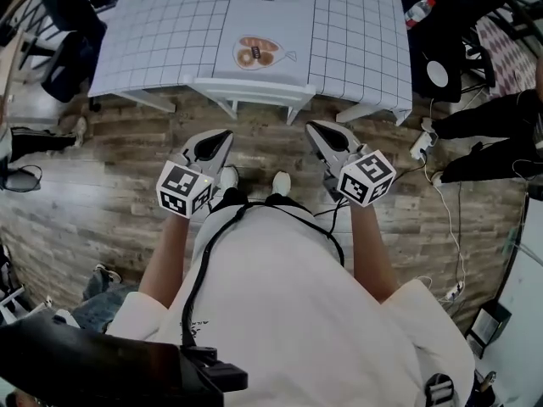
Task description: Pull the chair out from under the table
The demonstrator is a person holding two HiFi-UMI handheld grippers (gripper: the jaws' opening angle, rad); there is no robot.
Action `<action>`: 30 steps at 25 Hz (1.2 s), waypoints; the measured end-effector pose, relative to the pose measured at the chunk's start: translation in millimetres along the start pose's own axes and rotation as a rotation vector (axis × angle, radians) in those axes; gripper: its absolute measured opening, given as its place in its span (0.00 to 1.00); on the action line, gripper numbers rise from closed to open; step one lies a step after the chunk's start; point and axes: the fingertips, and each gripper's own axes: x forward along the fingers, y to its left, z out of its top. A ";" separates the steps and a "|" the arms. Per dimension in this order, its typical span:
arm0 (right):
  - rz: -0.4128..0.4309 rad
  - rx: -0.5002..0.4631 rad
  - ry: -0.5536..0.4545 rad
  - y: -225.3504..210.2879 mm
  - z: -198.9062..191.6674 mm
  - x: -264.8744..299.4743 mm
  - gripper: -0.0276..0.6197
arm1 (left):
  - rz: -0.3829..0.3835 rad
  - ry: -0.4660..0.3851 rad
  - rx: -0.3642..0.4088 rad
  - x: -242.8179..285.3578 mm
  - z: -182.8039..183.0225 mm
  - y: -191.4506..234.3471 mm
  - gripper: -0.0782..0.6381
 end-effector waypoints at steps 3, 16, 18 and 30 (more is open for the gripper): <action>-0.053 -0.030 0.023 -2.9 -2.9 10.0 0.05 | -0.016 0.037 0.055 -1.9 -4.2 17.9 0.12; -0.225 -0.339 0.302 -55.0 -16.5 69.1 0.05 | -0.073 0.238 0.406 23.7 -20.0 126.1 0.14; -0.232 -0.391 0.350 -63.4 -18.6 76.5 0.05 | -0.081 0.260 0.461 35.4 -20.2 139.6 0.15; -0.197 -0.514 0.533 -95.6 -39.8 106.6 0.14 | -0.138 0.439 0.749 79.8 -38.0 182.4 0.22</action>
